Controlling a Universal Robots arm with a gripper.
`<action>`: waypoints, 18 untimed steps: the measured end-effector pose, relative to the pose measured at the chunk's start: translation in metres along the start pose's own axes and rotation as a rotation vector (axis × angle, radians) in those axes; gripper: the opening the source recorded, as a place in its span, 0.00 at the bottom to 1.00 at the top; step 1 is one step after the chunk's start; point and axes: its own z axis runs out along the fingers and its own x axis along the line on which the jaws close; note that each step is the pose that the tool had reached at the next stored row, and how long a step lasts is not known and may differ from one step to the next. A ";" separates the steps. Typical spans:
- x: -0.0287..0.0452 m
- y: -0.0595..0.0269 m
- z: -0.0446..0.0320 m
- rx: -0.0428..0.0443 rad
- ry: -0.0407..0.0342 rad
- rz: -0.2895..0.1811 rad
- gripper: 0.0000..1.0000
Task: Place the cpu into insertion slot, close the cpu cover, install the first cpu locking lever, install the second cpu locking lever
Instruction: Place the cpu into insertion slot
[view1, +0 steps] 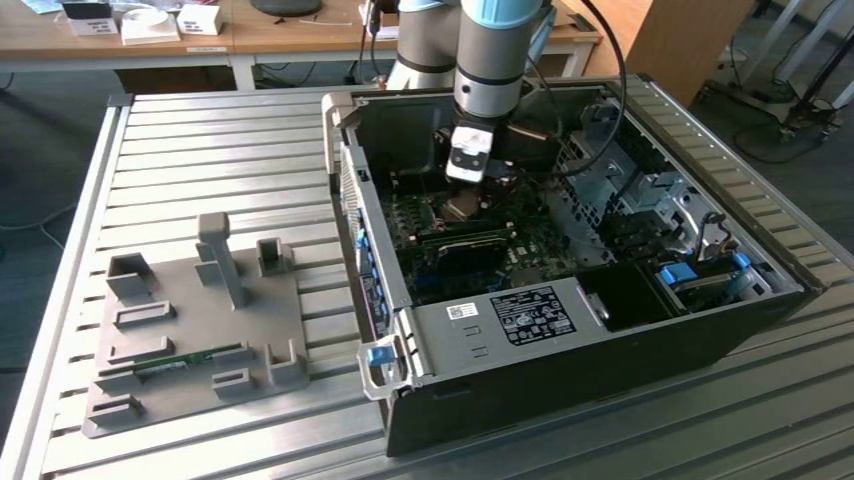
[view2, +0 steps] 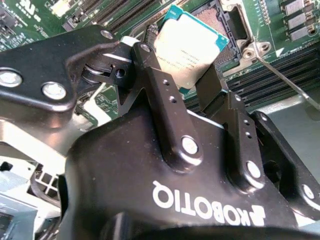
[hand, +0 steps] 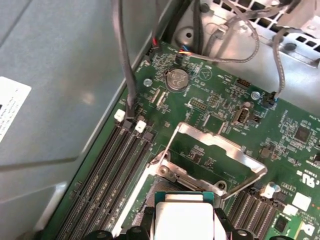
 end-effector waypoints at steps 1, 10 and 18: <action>0.0000 0.0000 0.0000 0.0001 -0.0006 0.007 0.54; 0.0000 0.0000 0.0001 0.0012 -0.0059 0.065 0.54; 0.0000 0.0000 0.0001 0.0018 -0.0090 0.099 0.54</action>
